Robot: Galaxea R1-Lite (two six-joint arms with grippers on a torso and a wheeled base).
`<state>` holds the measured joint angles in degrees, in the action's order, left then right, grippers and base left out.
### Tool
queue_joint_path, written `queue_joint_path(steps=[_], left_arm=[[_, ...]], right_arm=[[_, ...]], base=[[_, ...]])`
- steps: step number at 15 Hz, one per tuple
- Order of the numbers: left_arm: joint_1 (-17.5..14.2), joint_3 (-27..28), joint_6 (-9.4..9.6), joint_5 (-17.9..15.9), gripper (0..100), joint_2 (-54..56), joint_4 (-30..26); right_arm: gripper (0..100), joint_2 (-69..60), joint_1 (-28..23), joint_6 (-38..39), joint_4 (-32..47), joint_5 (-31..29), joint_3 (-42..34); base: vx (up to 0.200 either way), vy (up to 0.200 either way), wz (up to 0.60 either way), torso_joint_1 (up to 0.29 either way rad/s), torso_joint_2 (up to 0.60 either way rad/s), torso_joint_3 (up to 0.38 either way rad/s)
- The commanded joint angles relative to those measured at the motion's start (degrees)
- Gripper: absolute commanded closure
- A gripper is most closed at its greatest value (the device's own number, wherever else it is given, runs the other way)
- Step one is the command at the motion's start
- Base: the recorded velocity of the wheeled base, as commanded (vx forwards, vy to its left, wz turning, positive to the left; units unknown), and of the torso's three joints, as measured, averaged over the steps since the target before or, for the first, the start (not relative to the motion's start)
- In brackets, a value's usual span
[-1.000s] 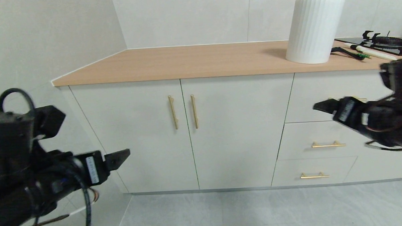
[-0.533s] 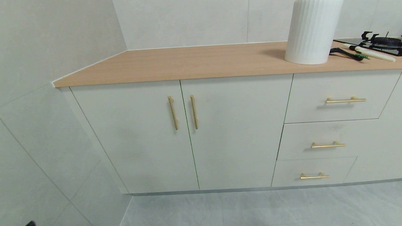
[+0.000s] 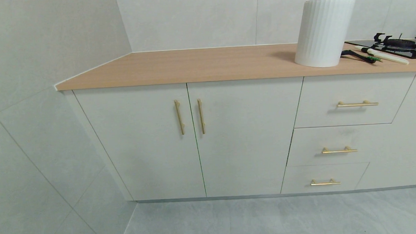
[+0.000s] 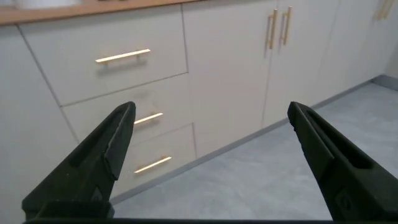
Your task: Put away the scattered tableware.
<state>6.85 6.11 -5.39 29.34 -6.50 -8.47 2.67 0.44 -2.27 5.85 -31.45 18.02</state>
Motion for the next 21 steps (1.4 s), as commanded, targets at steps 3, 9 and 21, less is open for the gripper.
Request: queue_joint_path(steps=[3,9,21], left_arm=[[-7.11,-3.91,3.28,-2.62,0,6.50,5.75],[-7.11,-5.76,5.83,-24.68,0,6.50,8.56],[-7.03,-5.93,5.83,-25.30,0,6.50,8.47]], right_arm=[[0,-2.49,-0.70,-2.13,-6.91,2.54,-14.06],[0,-2.49,-0.35,-3.88,-9.28,12.73,-17.93],[0,-2.49,-0.44,0.42,-6.20,29.34,-17.05]], base=[[0.000,0.000,0.00,0.000,0.00,0.000],[0.000,0.000,0.00,0.000,0.00,0.000],[0.000,0.000,0.00,0.000,0.00,0.000]])
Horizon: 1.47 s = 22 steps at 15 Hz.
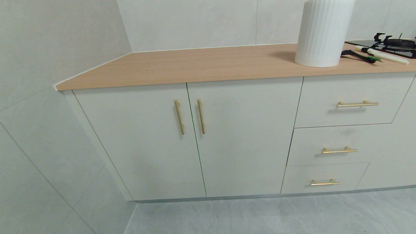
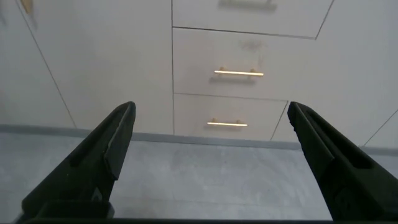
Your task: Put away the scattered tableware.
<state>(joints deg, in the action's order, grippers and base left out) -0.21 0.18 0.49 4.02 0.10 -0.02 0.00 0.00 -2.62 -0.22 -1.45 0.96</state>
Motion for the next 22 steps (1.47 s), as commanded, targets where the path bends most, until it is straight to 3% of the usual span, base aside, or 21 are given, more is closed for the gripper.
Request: queue_joint_path(steps=[1,5,7,10,17,22], left_arm=[[0.03,-0.01,-0.05,0.02,0,-0.10,0.02],[0.03,-0.01,-0.31,0.02,0,-0.19,0.02],[-0.06,-0.01,-1.28,-0.07,0,-0.10,0.11],[-0.06,-0.01,-1.19,-0.07,0,-0.10,0.11],[-0.06,-0.01,-1.19,-0.07,0,-0.10,0.11],[-0.06,-0.01,-1.19,-0.07,0,-0.10,0.11]], right_arm=[[0,0.18,0.00,1.13,-0.13,-0.92,0.09],[0,0.09,0.00,1.04,-0.13,5.93,0.09],[0,0.09,0.00,2.45,-0.22,4.88,0.09],[0,0.09,0.00,5.61,-0.66,2.24,0.00],[0,0.09,0.00,4.29,-0.75,2.07,0.00],[0,0.09,0.00,4.03,-0.75,2.07,-0.08]], base=[[0.000,0.000,0.00,0.000,0.00,0.000],[0.000,0.000,0.00,0.000,0.00,0.000],[0.000,0.000,0.00,0.000,0.00,0.000],[0.000,-0.200,0.00,0.002,0.00,0.002],[0.000,-0.200,0.00,0.004,0.00,0.004],[0.000,0.000,0.00,0.000,0.00,0.000]])
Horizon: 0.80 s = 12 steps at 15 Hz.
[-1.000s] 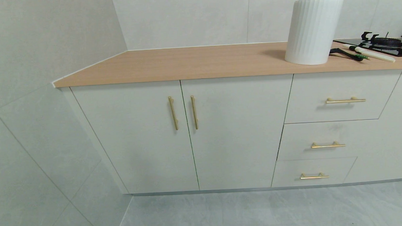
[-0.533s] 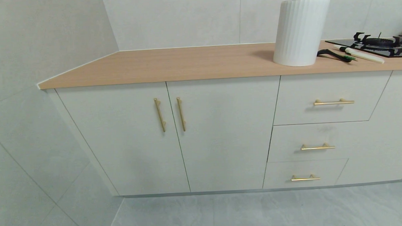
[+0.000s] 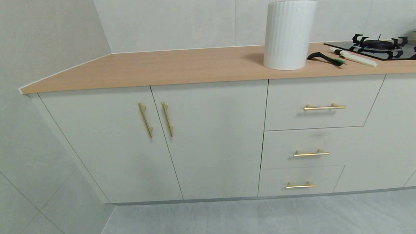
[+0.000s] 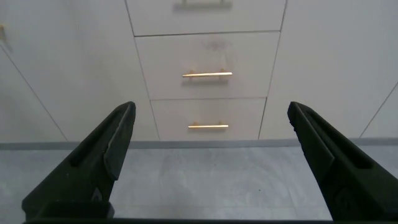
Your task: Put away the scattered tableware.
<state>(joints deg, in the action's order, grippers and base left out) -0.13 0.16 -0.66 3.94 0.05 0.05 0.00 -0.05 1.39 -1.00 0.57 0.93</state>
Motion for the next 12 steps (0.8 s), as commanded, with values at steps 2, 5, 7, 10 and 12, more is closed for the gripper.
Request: queue_joint_path(steps=[2,5,7,10,12], left_arm=[[-0.04,-0.07,0.04,0.02,0,-0.14,0.04],[-0.13,0.02,0.31,0.02,0,-0.05,0.04],[-0.04,-0.07,0.31,-0.07,0,-0.05,0.04],[-0.13,0.02,0.22,-0.07,0,-0.05,0.04],[-0.13,-0.07,0.22,-0.07,0,-0.05,0.04]], right_arm=[[0,0.09,0.05,0.02,0.03,0.04,0.04],[0,0.09,0.05,-0.07,0.03,-0.05,-0.05],[0,0.09,0.05,-0.07,0.03,-0.05,-0.05],[0,0.09,0.05,-0.07,0.03,-0.05,-0.05],[0,0.09,0.05,-0.07,0.03,-0.13,-0.05]], base=[[0.000,0.000,0.00,0.000,0.00,0.000],[0.000,-0.067,0.00,0.001,0.00,-0.001],[0.000,-0.200,0.00,0.000,0.00,-0.002],[0.000,-0.133,0.00,0.006,0.00,0.002],[0.000,0.000,0.00,0.000,0.00,0.000]])
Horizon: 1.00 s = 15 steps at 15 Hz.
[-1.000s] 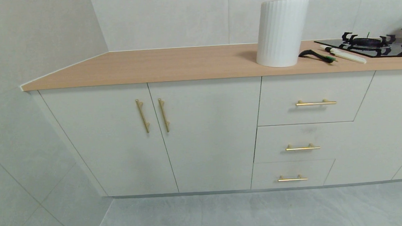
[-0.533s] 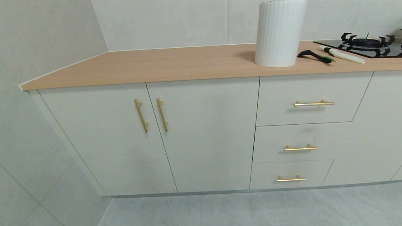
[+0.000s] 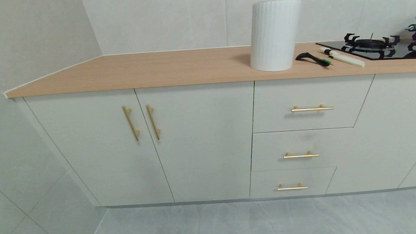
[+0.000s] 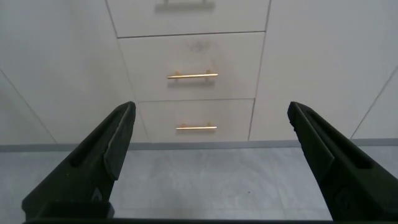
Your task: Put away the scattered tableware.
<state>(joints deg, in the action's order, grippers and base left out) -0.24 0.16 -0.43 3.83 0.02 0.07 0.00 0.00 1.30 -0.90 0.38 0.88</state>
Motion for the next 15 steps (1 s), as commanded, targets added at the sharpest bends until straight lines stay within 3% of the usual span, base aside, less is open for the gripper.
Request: queue_joint_path(steps=[1,3,9,15], left_arm=[[0.07,-0.07,-0.01,0.04,0,-0.11,0.01],[0.07,-0.07,-0.01,0.04,0,-0.11,0.01],[-0.02,-0.07,-0.01,-0.05,0,-0.11,0.01],[-0.02,-0.07,0.16,-0.05,0,-0.11,0.01]], right_arm=[[0,0.09,0.00,0.01,-0.06,0.06,0.00],[0,0.09,0.00,0.01,-0.06,0.06,0.00],[0,0.09,0.00,0.01,-0.06,-0.03,0.00],[0,0.09,0.00,0.01,-0.06,-0.11,0.00]], base=[[0.000,0.000,0.00,0.000,0.00,0.000],[0.000,0.000,0.00,0.000,0.00,0.000],[0.200,0.000,0.00,0.000,0.00,0.002],[0.000,0.000,0.00,0.000,0.00,0.000]])
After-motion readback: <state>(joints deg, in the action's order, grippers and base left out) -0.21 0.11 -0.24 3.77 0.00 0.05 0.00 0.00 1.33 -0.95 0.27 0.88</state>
